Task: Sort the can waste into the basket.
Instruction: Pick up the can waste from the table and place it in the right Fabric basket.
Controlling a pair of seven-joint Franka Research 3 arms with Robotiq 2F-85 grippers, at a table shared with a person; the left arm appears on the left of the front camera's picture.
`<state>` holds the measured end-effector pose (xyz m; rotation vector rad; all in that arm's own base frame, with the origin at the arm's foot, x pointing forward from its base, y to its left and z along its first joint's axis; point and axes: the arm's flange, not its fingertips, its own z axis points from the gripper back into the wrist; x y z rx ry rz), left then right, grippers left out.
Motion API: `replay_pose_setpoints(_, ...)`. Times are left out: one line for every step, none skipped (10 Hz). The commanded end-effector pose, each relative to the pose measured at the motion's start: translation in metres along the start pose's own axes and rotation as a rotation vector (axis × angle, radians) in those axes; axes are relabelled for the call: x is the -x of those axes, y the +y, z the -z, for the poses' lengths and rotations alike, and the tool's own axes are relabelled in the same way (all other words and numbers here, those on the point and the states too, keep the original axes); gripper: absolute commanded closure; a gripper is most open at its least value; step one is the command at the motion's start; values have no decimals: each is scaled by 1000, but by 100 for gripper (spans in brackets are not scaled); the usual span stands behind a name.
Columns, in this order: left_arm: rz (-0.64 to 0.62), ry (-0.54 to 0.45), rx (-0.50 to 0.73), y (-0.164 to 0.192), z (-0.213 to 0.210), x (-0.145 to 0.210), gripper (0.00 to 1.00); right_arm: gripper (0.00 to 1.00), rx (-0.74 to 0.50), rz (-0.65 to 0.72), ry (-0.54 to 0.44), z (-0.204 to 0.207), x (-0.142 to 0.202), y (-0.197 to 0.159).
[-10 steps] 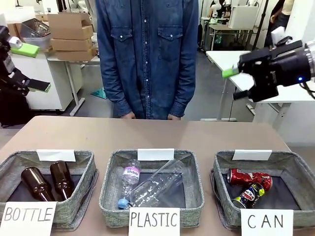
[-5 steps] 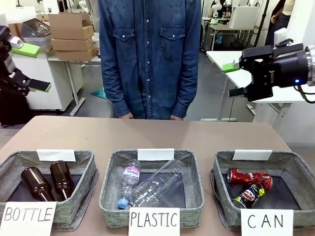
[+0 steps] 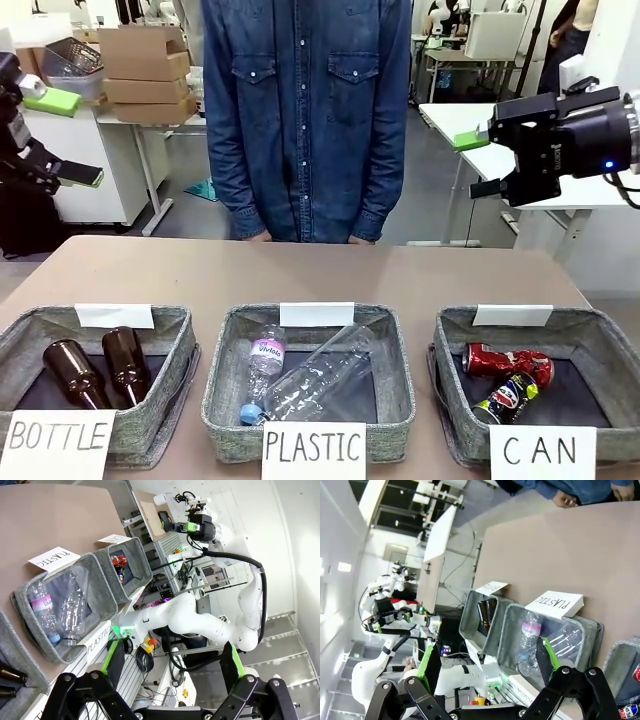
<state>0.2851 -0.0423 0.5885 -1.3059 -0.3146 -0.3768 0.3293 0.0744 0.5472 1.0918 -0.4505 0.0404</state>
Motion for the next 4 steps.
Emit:
replay_pose_setpoints(21, -8, 25, 0, 1, -1, 0, 0, 8, 11, 8, -1, -3, 6)
replay_pose_setpoints(21, -8, 25, 0, 1, -1, 0, 0, 8, 11, 8, -1, -3, 6)
replay_pose_setpoints(21, -8, 25, 0, 1, -1, 0, 0, 8, 11, 8, -1, -3, 6)
replay_pose_setpoints(21, -8, 25, 0, 1, -1, 0, 0, 8, 11, 8, -1, -3, 6)
